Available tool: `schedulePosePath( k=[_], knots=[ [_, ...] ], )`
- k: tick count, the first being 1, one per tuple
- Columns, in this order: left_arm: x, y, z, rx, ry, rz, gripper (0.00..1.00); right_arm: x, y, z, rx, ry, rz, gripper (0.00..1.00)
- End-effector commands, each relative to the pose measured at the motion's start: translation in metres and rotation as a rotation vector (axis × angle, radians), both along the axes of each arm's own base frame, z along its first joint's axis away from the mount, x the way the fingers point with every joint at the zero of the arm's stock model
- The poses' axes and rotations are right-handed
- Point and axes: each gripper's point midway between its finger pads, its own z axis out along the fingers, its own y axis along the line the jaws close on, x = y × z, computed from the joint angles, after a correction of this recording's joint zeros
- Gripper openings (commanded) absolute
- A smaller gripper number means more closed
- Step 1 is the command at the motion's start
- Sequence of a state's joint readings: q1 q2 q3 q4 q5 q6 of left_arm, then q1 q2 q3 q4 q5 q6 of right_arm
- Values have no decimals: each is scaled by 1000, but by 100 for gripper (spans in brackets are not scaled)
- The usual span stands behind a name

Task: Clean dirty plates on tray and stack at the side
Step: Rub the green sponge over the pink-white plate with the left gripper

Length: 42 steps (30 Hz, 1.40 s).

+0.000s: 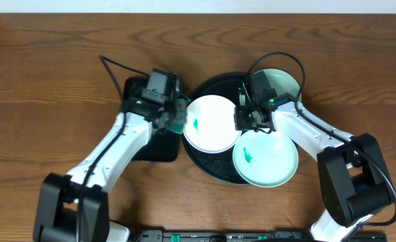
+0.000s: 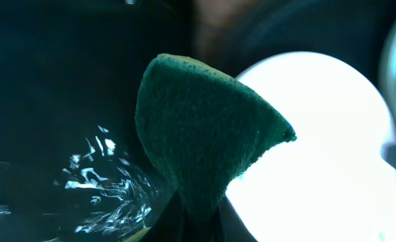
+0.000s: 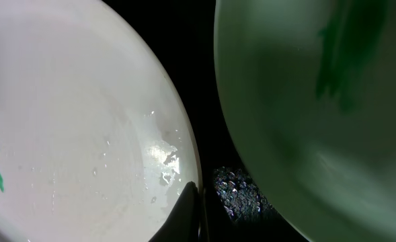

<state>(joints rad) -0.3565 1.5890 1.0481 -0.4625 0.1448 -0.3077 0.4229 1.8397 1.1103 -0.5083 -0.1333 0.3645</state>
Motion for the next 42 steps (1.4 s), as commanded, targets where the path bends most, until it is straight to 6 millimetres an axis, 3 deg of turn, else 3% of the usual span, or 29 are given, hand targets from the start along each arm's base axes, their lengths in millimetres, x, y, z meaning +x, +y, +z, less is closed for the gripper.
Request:
schedulePosePath(
  k=[1,4,11,18,23,30,35,42],
  knots=[
    [-5,-38,10,-188,53,-6,7,-4,4,-4,20,23,-2,1],
    [-3,-52,17,-268,61,14,7,-5,6,-4,19,22,5,1],
    [0,-63,18,-286,45,30,7,-4,5,-4,20,23,0,1],
    [5,-53,-1,-171,26,77,7,-4,5,-4,20,23,1,1],
    [13,-39,-3,-106,-14,121,7,-4,4,-4,20,23,0,1],
    [17,-40,-5,-102,-32,118,7,-4,5,-4,19,23,0,1],
    [14,-38,-24,-79,10,120,7,-4,5,-4,20,23,0,1],
    [7,-35,-67,-27,105,124,7,-4,5,-4,19,23,0,1]
  ],
)
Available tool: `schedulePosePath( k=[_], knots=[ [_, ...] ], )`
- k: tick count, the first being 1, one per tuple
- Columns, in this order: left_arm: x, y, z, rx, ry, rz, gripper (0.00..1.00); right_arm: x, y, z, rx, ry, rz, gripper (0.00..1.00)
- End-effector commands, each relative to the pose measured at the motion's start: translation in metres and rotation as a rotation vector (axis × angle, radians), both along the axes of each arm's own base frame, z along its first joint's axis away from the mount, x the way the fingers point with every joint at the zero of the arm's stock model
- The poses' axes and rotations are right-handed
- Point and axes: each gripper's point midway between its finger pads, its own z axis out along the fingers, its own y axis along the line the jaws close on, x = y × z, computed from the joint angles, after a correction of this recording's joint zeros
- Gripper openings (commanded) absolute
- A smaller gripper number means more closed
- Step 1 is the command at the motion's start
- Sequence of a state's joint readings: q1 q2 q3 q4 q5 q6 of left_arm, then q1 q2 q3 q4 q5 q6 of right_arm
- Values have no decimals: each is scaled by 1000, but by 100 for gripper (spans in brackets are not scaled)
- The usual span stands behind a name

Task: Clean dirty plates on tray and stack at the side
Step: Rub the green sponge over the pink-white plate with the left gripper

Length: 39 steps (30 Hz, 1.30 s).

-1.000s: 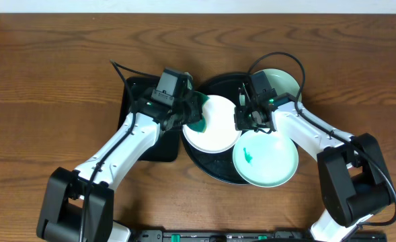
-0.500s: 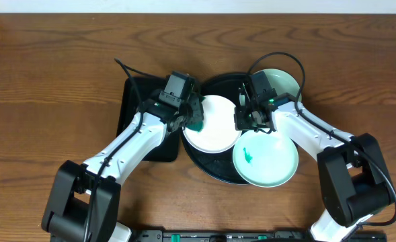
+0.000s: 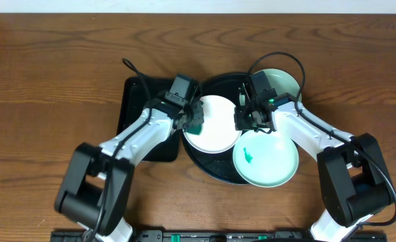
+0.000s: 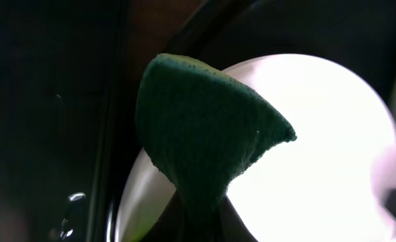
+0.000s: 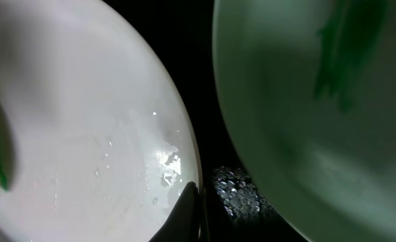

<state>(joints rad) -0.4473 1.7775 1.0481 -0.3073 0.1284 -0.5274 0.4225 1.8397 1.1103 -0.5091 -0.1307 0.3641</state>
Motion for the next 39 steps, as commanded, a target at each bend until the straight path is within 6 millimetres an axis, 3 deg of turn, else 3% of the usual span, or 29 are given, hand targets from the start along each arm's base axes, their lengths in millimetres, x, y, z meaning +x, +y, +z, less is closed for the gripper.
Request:
schedulePosePath(
  k=[1,8,22,27,35,39],
  knots=[
    [-2,5,-18,34,37,10,7,-4,5,-3,22,23,1,1],
    [-11,0,-43,23,114,-9,8,-4,5,-3,23,23,1,1],
    [-18,-55,-18,-284,140,-149,7,-5,10,-3,25,18,14,1],
    [-11,-61,10,-321,79,-167,7,-5,10,-3,25,18,14,1],
    [-5,-62,99,-374,-150,-234,7,-5,10,-3,25,18,14,1],
    [-9,-61,114,-383,-176,-238,7,-5,10,-3,25,18,14,1]
  ],
)
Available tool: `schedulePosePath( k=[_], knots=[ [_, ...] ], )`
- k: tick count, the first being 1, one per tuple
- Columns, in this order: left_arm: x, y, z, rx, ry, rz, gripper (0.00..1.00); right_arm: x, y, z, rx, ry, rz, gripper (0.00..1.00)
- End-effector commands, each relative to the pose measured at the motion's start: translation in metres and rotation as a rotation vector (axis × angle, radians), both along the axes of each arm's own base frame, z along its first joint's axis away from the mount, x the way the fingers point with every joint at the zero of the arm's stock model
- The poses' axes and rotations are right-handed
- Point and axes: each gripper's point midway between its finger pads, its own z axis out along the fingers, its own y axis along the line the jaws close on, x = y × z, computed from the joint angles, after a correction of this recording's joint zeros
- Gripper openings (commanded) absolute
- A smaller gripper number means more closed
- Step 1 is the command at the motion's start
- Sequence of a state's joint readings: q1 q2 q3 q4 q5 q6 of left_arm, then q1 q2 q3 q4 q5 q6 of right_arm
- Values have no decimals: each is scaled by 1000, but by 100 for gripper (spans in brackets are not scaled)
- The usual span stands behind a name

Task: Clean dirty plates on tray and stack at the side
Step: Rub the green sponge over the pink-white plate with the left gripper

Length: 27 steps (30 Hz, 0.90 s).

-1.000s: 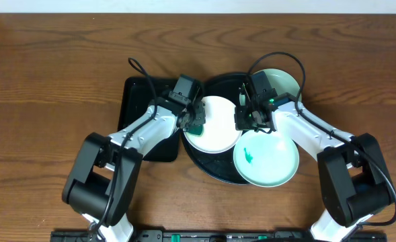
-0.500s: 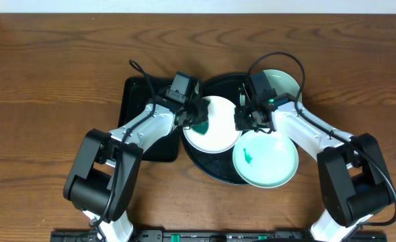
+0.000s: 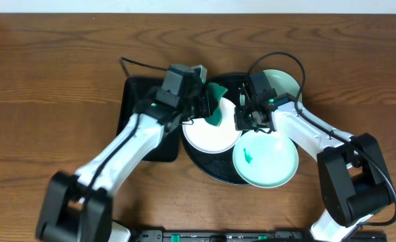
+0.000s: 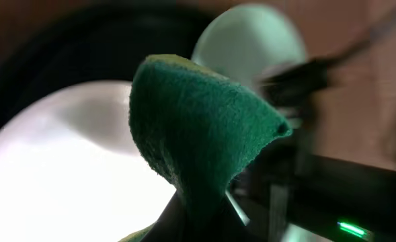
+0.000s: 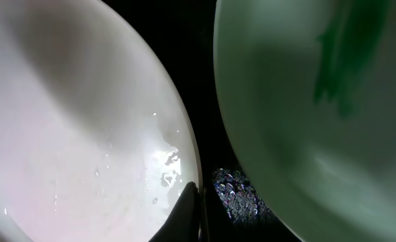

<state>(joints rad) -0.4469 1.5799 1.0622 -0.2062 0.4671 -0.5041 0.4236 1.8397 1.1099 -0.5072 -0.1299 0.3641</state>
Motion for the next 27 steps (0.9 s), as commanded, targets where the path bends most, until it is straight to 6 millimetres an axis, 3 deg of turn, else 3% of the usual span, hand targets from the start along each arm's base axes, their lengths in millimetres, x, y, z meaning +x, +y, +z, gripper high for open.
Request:
schedulePosePath(
  k=[1,9,20,27],
  knots=[
    [-5,0,3,0,1,-25,7,-5,10,-3,25,20,13,1],
    [-12,32,-42,187,100,76,7,-5,10,-3,25,20,13,1],
    [-17,35,-79,235,198,81,8,-5,10,-3,25,20,13,1],
    [-15,56,-107,327,270,210,7,-5,10,-3,25,20,13,1]
  ],
)
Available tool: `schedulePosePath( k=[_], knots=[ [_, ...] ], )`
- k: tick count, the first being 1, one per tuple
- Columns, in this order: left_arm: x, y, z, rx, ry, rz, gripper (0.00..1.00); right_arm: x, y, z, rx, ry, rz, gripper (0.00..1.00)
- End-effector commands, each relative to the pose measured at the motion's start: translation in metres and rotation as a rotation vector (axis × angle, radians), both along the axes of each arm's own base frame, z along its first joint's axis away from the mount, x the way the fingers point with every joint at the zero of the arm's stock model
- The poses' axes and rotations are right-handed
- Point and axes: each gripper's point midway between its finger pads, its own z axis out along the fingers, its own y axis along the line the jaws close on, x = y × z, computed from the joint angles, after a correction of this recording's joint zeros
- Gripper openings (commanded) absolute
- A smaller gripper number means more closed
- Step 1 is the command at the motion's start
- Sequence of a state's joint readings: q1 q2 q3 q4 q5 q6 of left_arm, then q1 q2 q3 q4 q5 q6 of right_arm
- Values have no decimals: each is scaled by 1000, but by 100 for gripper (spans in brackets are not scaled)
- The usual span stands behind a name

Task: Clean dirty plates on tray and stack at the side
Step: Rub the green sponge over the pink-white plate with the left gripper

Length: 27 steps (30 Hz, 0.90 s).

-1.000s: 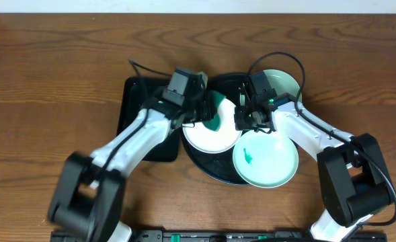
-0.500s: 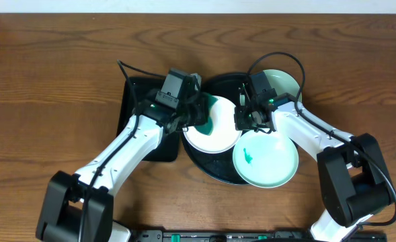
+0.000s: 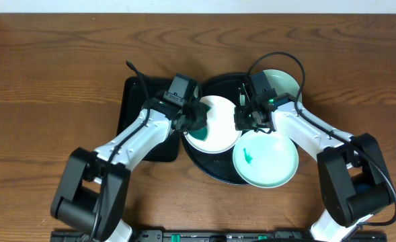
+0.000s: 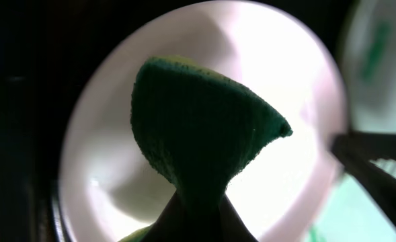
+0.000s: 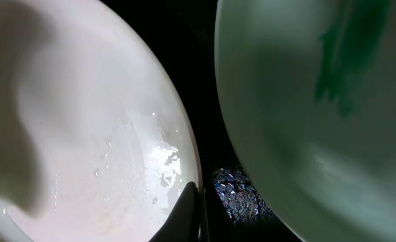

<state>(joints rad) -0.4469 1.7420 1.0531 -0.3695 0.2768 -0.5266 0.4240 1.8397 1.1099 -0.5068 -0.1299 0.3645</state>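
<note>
A white plate point(image 3: 219, 131) lies on the round black tray point(image 3: 208, 165). My left gripper point(image 3: 195, 122) is shut on a green sponge point(image 4: 198, 131), which sits over the left part of the white plate point(image 4: 298, 128). At that plate's right rim, my right gripper point(image 5: 193, 193) is shut on the edge of the white plate point(image 5: 83, 121). A pale green plate point(image 3: 268, 161) with a green smear point(image 5: 342, 60) lies at the tray's front right. Another pale green plate point(image 3: 282, 82) lies at the back right.
A black rectangular tray point(image 3: 144, 131) lies left of the round one, under my left arm. Bare wooden table point(image 3: 50, 81) surrounds both trays. Cables loop above the right wrist.
The left gripper with the sponge was over the white plate's back middle; now it is lower, on the plate's left part. The right gripper keeps its hold on the rim.
At first the sponge was held beside the white plate's left edge, and a green smear showed on that plate. Then the sponge covered the smear. Later it was over the plate's back, with no smear visible. Now it is on the left part again.
</note>
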Motion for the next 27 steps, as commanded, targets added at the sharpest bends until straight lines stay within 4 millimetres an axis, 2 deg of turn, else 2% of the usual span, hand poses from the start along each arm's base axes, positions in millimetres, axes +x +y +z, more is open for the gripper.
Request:
schedulePosePath(
  k=[1,8,15,21,24,27],
  knots=[
    [1,17,-13,71,26,109,7,-5,10,-3,25,19,13,1],
    [1,23,-18,95,39,154,7,-5,10,-3,25,19,13,1],
    [-10,27,-52,139,131,147,7,-5,10,-3,24,20,13,1],
    [-22,15,-67,83,212,114,7,-5,10,-3,24,20,13,1],
    [-22,4,-64,25,223,93,7,-5,10,-3,25,20,13,1],
    [-22,-15,-56,-79,231,54,7,-5,10,-3,25,20,13,1]
  ],
)
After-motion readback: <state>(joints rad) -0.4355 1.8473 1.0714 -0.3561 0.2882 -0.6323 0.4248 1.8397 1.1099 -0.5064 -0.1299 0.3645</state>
